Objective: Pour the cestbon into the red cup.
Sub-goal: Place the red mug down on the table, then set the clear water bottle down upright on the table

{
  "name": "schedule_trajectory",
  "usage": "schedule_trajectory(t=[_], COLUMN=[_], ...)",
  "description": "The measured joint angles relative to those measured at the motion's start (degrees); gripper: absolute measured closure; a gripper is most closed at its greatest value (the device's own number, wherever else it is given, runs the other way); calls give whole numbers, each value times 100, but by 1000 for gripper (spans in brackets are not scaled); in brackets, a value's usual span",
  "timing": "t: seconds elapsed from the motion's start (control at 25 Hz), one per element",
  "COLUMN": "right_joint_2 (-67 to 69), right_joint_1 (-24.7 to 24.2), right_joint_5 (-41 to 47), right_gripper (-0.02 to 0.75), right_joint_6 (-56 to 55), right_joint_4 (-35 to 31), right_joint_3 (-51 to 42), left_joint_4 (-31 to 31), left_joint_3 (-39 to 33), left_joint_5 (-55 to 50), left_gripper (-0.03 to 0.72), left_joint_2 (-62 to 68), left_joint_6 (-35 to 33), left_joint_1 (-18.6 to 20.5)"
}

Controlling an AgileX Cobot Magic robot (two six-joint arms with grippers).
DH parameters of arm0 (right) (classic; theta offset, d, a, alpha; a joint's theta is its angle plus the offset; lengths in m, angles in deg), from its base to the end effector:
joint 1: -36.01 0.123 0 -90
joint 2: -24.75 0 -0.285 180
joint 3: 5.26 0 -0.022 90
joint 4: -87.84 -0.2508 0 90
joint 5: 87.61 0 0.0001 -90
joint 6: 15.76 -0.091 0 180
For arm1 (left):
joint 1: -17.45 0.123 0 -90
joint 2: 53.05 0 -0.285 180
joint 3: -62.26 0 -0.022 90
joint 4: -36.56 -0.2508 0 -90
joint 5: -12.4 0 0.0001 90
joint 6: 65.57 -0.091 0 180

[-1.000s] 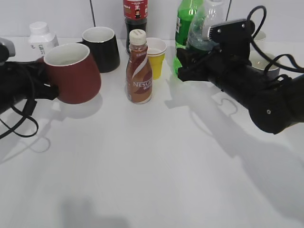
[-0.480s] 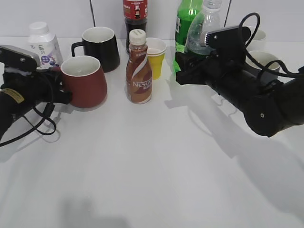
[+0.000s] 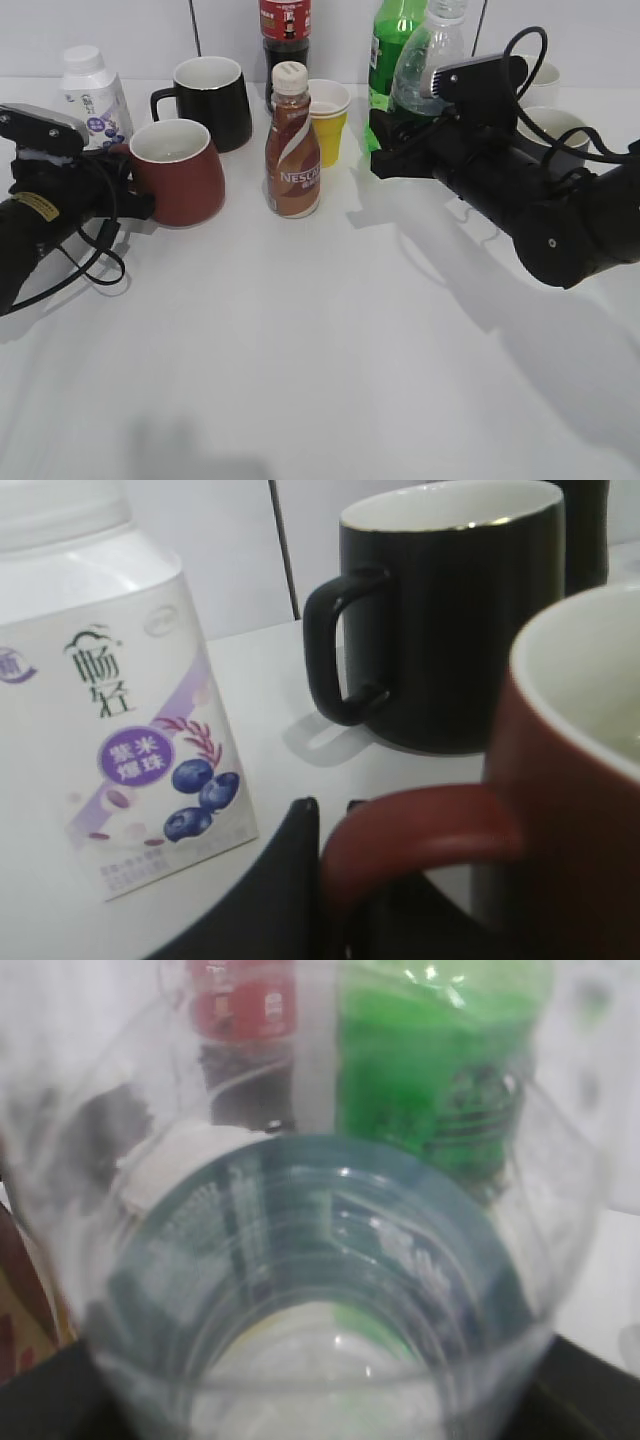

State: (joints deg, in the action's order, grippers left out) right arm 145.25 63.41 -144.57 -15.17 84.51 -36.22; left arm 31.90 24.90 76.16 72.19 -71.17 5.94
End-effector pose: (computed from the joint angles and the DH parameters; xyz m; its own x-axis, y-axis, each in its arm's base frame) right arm 0.3344 0.1684 0.1515 -0.0792 -0.0170 -0.9967 -0.4150 0.9097 0.0175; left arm 0.3417 -0.0763 0.1089 -0.1146 0.1591 -0.9806 0.2874 0.9502 0.1206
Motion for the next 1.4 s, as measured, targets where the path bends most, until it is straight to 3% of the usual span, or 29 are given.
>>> schedule_trajectory(t=[0.28, 0.4, 1.0, 1.4], right_joint_2=[0, 0, 257, 600], right_joint_1=[0, 0, 0, 0], right_joint_5=[0, 0, -4, 504], right_gripper=[266, 266, 266, 266], right_joint_6=[6, 6, 29, 29], right_joint_4=[0, 0, -94, -100], right_joint_3=[0, 0, 79, 212], left_joint_4=[-134, -132, -131, -158], left_joint_3=[-192, -501, -1795, -1987], left_joint_5=[354, 520, 532, 544], left_gripper=[482, 456, 450, 450], left_joint_2=[-6, -20, -1259, -2109], left_joint_6=[55, 62, 69, 69], left_joint_1=[0, 0, 0, -5])
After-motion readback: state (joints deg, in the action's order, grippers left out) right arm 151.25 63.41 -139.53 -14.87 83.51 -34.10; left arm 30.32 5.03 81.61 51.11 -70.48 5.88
